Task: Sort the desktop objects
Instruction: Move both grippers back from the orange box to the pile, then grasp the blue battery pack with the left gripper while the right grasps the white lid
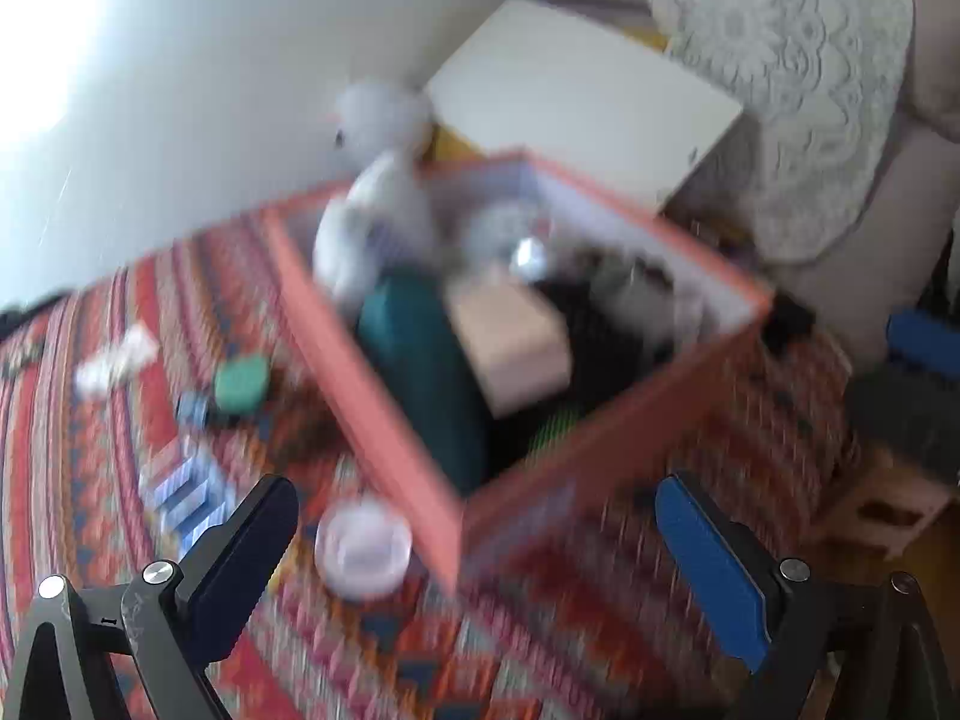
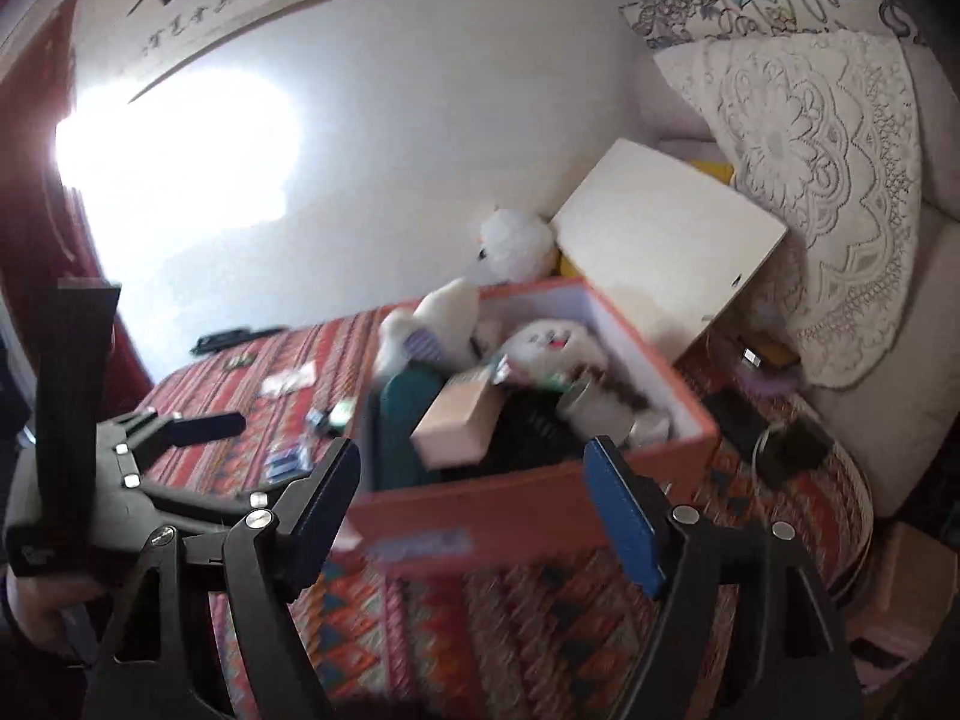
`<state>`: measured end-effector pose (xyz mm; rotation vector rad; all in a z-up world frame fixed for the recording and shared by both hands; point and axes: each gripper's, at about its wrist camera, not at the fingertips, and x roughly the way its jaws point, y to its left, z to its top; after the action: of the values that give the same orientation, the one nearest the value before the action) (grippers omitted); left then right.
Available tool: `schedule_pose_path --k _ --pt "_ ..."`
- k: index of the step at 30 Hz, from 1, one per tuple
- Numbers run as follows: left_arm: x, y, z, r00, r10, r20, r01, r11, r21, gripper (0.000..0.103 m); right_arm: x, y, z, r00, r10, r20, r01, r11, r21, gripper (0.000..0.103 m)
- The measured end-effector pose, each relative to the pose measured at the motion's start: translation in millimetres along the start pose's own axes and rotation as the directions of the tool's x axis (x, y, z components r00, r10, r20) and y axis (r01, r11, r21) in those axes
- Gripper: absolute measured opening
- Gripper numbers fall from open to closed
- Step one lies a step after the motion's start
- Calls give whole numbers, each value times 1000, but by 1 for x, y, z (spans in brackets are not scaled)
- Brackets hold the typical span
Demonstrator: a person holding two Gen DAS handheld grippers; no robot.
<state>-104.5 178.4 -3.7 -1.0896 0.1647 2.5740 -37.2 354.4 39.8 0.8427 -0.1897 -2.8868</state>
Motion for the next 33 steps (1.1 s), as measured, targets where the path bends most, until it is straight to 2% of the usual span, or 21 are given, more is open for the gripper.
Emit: schedule_pose_path --k 5,10,14,18,21,25,28,33 --pt "-7 32 -66 995 45 -88 -48 998 -38 99 -3 41 -30 996 42 -79 -43 999 -8 80" --pt "-16 89 -107 984 115 -135 -133 983 -129 99 22 96 -52 978 99 -184 -113 991 -65 81" --pt "-23 148 -130 972 175 -156 -209 950 -234 99 56 140 -64 954 138 -266 -177 976 -128 81" --pt "-25 205 -145 964 194 -184 -249 903 -351 99 96 171 -68 931 149 -335 -213 963 -164 81" --pt "-19 232 -146 963 191 -190 -254 881 -398 99 123 178 -67 926 131 -354 -199 966 -164 81" --pt "0 247 -131 965 180 -188 -243 884 -399 99 166 174 -73 911 85 -404 -149 981 -128 81" --pt "26 246 -104 973 129 -193 -197 898 -394 99 192 170 -78 893 63 -446 -118 988 -97 81" --pt "93 229 -45 975 39 -220 -123 915 -383 99 184 169 -86 893 115 -435 -154 986 -56 81"
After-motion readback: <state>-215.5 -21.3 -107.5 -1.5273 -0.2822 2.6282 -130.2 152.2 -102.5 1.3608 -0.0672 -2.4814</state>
